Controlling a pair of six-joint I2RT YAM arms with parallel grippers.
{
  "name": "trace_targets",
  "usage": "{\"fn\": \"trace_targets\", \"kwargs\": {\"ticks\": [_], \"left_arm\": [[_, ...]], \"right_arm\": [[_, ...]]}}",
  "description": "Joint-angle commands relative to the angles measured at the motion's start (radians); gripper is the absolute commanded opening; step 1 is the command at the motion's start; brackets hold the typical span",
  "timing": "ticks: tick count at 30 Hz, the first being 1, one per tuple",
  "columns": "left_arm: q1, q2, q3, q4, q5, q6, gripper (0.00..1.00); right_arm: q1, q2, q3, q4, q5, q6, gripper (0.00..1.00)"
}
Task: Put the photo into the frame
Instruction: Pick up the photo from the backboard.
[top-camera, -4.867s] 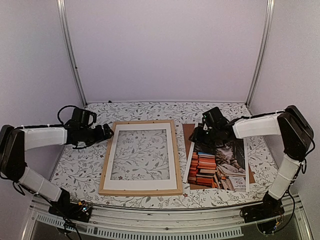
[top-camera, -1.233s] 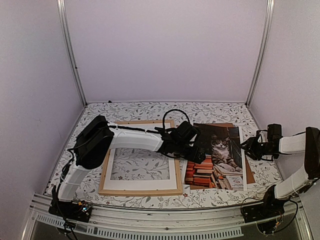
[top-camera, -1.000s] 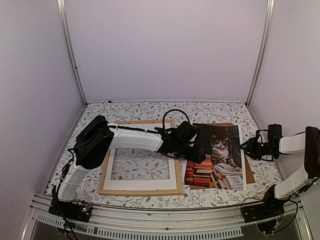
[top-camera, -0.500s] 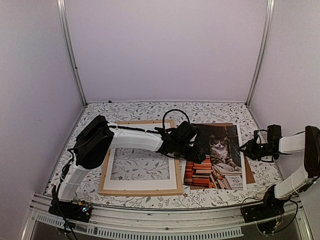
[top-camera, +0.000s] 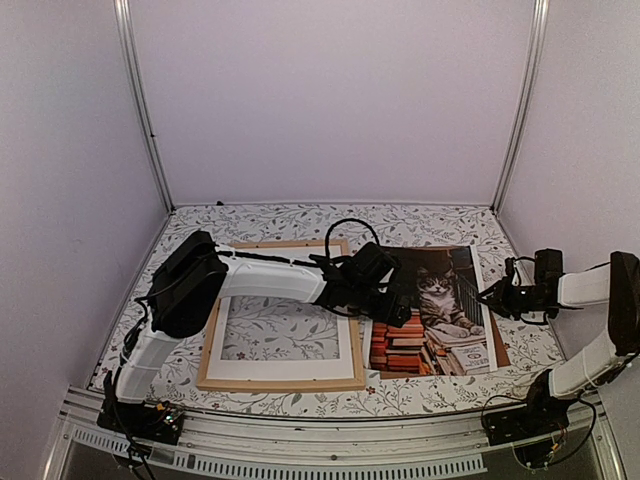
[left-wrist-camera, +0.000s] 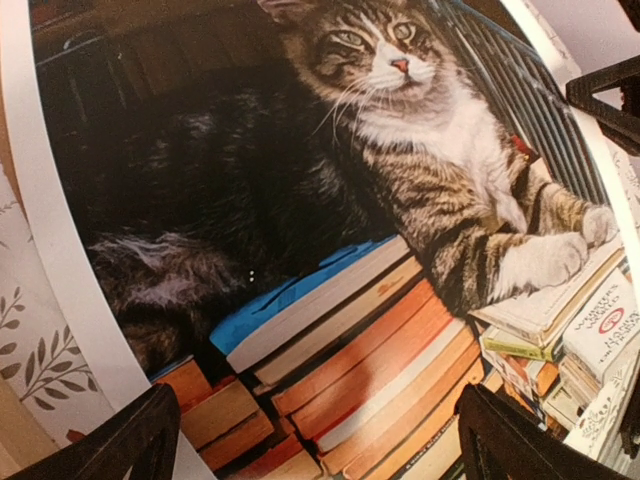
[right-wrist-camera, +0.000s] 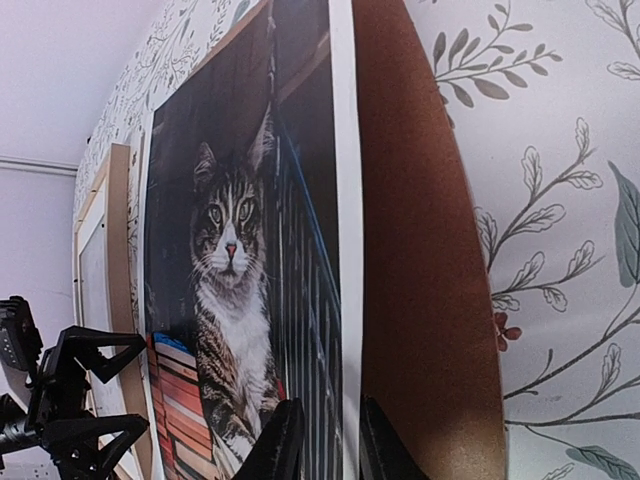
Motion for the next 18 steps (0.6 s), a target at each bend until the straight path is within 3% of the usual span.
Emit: {"fn": "trace_targets", "kwargs": {"ticks": [1, 11, 18], "left_arm": [[-0.007, 0.006, -0.038, -0.098, 0.013, -0.022, 0.99], [-0.004, -0.001, -0.038, -0.102, 0.005, -0.021, 0.99], [0.004, -0.05, -0.047, -0.098, -0.005, -0.02, 0.99]], "right_arm": [[-0.002, 0.012, 0.01, 0.016, -0.043, -0.013, 0.2], [-0.002, 0.005, 0.014, 0.003, -0.026, -0.005, 0.13], [-0.002, -0.108, 0.032, -0.063, -0.049, 0.02, 0.0]]}}
